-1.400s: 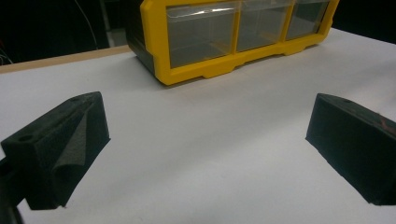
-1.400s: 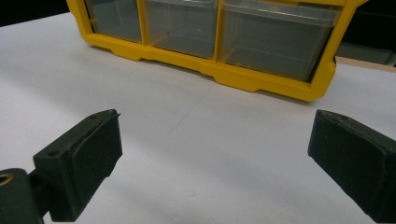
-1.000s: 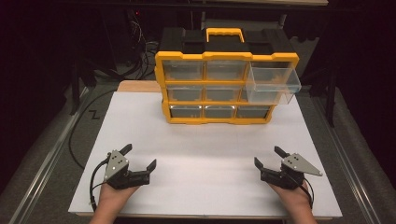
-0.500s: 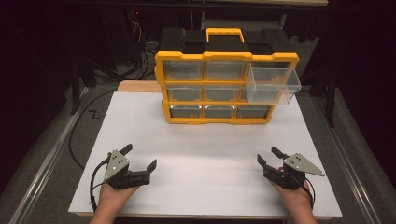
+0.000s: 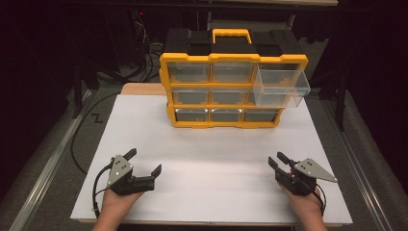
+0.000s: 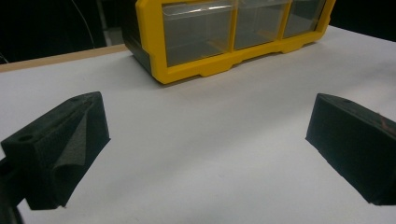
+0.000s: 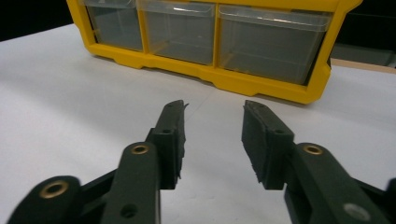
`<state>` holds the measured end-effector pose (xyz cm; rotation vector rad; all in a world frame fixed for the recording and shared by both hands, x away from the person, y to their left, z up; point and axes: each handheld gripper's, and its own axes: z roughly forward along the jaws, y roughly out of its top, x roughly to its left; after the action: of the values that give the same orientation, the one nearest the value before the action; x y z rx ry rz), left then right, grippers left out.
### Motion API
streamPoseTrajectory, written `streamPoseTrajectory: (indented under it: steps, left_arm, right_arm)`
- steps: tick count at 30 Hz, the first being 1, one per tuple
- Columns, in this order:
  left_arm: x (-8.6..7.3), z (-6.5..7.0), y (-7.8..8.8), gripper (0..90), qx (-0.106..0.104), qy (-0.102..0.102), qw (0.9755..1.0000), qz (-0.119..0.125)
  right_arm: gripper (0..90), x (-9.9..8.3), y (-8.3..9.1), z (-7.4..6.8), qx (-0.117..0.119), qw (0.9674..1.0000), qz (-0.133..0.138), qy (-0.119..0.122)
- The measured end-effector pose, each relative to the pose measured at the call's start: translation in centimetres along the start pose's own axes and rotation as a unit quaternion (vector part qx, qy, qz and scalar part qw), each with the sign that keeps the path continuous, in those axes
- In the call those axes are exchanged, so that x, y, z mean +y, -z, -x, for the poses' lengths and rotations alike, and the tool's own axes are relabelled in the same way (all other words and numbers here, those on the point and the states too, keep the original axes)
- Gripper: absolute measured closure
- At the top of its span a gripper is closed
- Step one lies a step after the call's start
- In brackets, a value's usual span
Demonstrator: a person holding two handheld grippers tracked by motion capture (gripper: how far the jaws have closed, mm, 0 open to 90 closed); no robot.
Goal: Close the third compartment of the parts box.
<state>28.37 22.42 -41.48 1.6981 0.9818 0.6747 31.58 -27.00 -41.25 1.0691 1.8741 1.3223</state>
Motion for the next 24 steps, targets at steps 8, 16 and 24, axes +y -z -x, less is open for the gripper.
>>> streamPoseTrajectory:
  steps: [8,16,24]
  left_arm:
    - [0.02,0.01,0.03,0.1,-0.003,0.001,1.0000,0.001]
    - [0.03,0.06,0.04,0.1,-0.003,-0.001,1.0000,0.002]
    - [0.04,0.07,0.06,0.1,-0.003,0.000,1.0000,0.002]
  right_arm:
    - [77.5,0.19,0.37,0.20,0.003,0.9999,0.007,-0.009]
    - [89.2,0.41,0.49,0.09,0.006,0.9999,0.009,-0.002]
    - [90.0,0.62,0.51,0.05,0.006,1.0000,0.007,0.000]
